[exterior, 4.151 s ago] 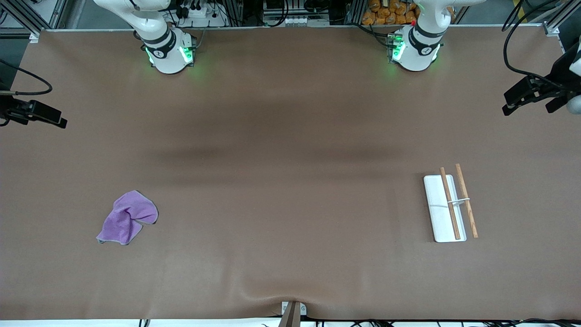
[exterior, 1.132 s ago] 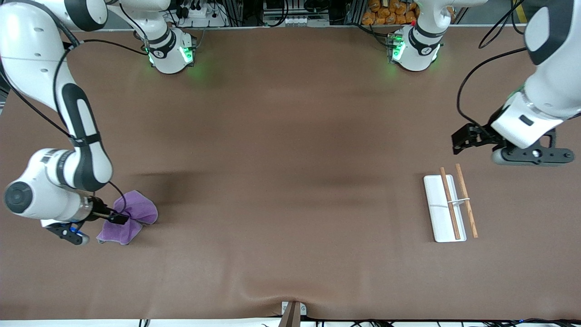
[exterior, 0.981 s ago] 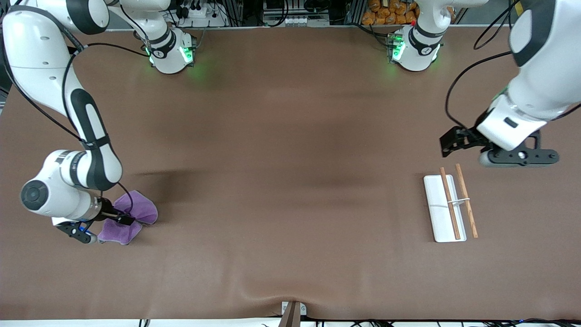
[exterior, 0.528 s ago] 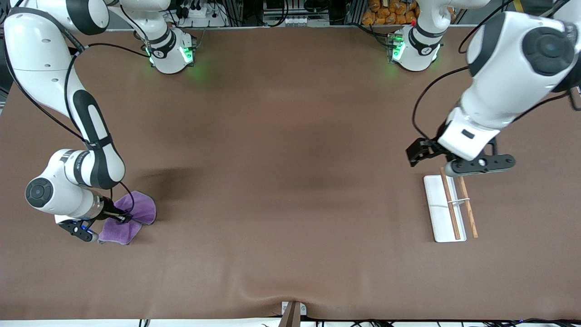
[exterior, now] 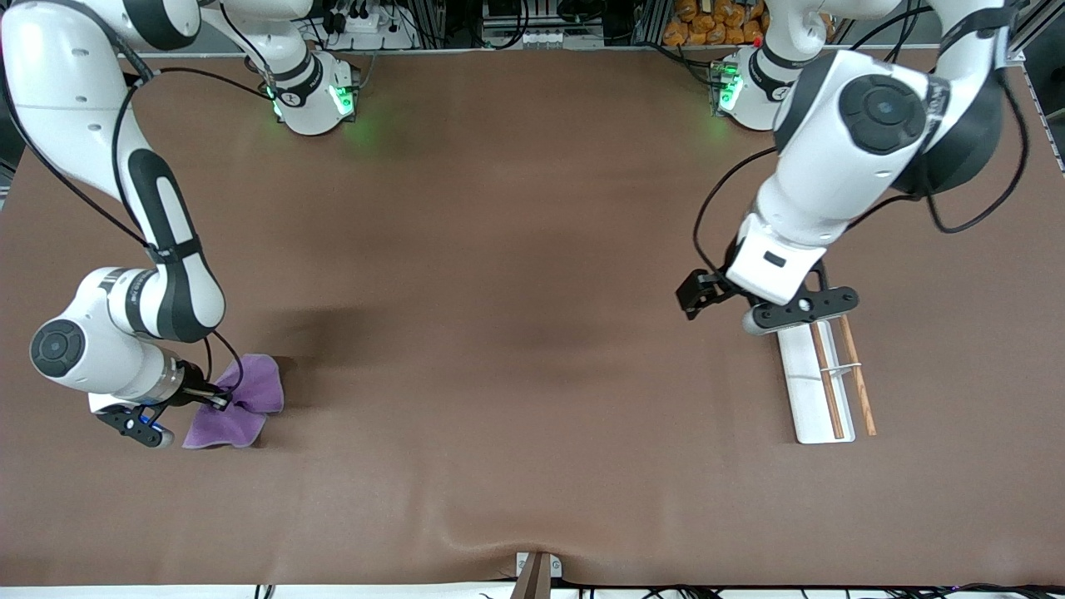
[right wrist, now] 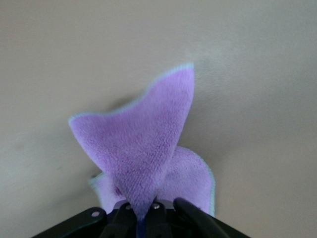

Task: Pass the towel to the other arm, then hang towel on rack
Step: 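Lift the towel with the right gripper while the left gripper approaches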

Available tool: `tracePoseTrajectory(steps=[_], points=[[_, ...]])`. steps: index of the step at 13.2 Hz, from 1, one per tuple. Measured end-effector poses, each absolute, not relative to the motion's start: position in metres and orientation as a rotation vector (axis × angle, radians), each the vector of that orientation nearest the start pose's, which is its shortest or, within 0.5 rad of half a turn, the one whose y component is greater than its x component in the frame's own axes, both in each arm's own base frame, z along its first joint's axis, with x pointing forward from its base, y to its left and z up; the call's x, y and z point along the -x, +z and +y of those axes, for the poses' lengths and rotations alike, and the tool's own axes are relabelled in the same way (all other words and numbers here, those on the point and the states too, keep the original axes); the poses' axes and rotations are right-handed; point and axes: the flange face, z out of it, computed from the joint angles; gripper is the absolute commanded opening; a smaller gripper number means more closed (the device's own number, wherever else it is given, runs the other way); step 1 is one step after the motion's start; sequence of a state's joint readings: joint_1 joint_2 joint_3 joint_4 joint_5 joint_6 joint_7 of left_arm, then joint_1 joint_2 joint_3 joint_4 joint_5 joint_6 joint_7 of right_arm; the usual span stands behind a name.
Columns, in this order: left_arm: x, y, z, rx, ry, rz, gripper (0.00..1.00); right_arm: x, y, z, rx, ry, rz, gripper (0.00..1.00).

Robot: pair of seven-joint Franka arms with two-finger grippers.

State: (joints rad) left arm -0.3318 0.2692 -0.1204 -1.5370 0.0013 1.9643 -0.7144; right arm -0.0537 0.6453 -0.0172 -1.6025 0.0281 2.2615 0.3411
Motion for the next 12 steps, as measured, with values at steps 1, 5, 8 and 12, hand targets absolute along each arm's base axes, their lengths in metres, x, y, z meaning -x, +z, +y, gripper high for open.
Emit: tracePoseTrajectory(steps=[1, 5, 8, 12], points=[[-0.597, 0.513, -0.29, 3.219, -0.184, -0.481, 1.0, -0.695, 0.271, -0.036, 3.062, -0.003, 0.636, 0.0], [-0.597, 0.505, -0.318, 3.222, -0.188, -0.607, 1.0, -0.695, 0.347, 0.031, 2.981, 0.082, 0.61, 0.0], [-0.594, 0.508, -0.333, 3.249, -0.209, -0.705, 1.0, -0.686, 0.397, 0.115, 2.939, 0.101, 0.66, 0.0], [-0.59, 0.517, -0.351, 3.323, -0.125, -0.958, 1.0, -0.64, 0.447, 0.259, 2.909, 0.082, 0.721, 0.0]])
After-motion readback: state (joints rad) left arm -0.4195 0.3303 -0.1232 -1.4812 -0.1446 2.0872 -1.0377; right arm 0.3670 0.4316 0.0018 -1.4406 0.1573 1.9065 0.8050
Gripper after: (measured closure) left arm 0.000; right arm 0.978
